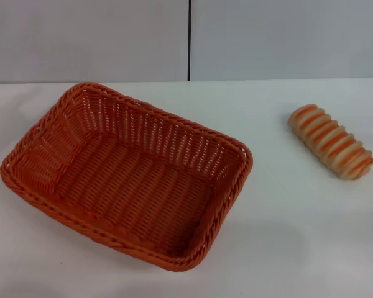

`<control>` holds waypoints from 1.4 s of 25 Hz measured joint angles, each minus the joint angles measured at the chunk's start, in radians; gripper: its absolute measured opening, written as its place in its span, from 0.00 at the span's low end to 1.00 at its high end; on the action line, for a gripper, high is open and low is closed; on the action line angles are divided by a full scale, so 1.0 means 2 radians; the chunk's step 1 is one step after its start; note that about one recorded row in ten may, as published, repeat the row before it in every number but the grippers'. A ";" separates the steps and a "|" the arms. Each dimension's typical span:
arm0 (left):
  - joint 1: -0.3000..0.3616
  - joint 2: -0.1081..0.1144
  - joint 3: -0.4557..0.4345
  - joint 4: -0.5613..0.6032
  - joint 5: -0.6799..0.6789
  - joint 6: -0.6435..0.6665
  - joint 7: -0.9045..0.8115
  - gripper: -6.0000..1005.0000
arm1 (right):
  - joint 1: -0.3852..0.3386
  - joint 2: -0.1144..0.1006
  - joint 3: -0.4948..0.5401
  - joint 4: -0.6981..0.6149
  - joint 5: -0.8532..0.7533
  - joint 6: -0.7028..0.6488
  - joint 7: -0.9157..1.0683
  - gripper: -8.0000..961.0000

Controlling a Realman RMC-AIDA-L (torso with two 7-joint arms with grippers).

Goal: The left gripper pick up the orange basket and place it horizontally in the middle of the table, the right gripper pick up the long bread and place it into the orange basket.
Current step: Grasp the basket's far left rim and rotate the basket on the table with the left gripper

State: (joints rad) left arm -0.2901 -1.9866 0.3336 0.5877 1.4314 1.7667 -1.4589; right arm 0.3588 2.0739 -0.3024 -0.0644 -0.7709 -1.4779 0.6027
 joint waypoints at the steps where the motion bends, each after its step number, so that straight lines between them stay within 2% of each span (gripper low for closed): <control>1: 0.000 0.000 0.000 0.000 0.000 0.000 0.000 0.76 | 0.000 0.000 0.001 0.000 0.000 0.001 0.000 0.56; 3: 0.000 0.000 0.000 0.000 0.000 0.000 0.000 0.76 | -0.001 0.000 0.001 0.000 0.000 0.004 0.000 0.56; 4: -0.022 0.032 0.064 0.056 0.046 -0.023 -0.087 0.76 | -0.001 0.000 0.001 0.000 0.000 0.005 0.000 0.56; 5: -0.042 0.039 0.077 0.102 0.086 -0.021 -0.128 0.75 | -0.001 0.000 0.002 0.000 0.000 0.005 0.000 0.57; 7: -0.049 0.039 0.079 0.125 0.104 -0.018 -0.146 0.75 | -0.001 0.000 0.001 0.000 0.000 0.005 0.000 0.57; 8: -0.060 0.037 0.081 0.169 0.130 -0.012 -0.175 0.75 | -0.001 0.000 0.001 0.000 0.000 0.005 0.000 0.57; 11: -0.072 0.032 0.088 0.226 0.171 -0.013 -0.209 0.75 | -0.002 0.000 0.001 0.000 0.000 0.005 0.000 0.57; 12: -0.084 0.028 0.093 0.256 0.213 -0.016 -0.227 0.75 | -0.003 0.000 0.001 0.000 0.000 0.005 0.000 0.57; 15: -0.099 0.021 0.096 0.276 0.260 -0.017 -0.237 0.75 | -0.007 0.000 0.001 0.000 0.000 0.005 0.000 0.57; 18: -0.123 0.010 0.103 0.284 0.327 -0.030 -0.244 0.75 | -0.008 0.000 0.002 0.000 0.001 0.006 0.000 0.57; 21: -0.131 0.003 0.109 0.284 0.346 -0.038 -0.244 0.74 | -0.009 0.000 0.002 0.000 0.001 0.010 0.000 0.57; 22: -0.137 -0.002 0.115 0.282 0.362 -0.049 -0.244 0.74 | -0.009 0.000 0.002 0.000 0.001 0.011 0.000 0.57; 23: -0.145 -0.014 0.135 0.281 0.388 -0.074 -0.245 0.74 | -0.009 0.000 0.002 0.001 0.001 0.012 0.000 0.58; 25: -0.147 -0.022 0.149 0.282 0.399 -0.091 -0.245 0.74 | -0.009 0.000 0.002 0.002 0.001 0.013 0.000 0.58; 26: -0.147 -0.022 0.149 0.282 0.399 -0.091 -0.245 0.74 | -0.010 0.000 0.002 0.003 0.001 0.013 0.000 0.58; 28: -0.149 -0.029 0.167 0.285 0.413 -0.116 -0.246 0.74 | -0.011 0.000 0.002 0.003 0.001 0.013 0.000 0.58; 35: -0.150 -0.031 0.189 0.279 0.436 -0.145 -0.251 0.74 | -0.013 0.001 0.002 0.004 0.000 0.017 0.000 0.58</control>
State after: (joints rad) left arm -0.5901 -2.0478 0.7108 1.1454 2.3036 1.4776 -1.9604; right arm 0.3327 2.0751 -0.2990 -0.0566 -0.7718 -1.4434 0.6028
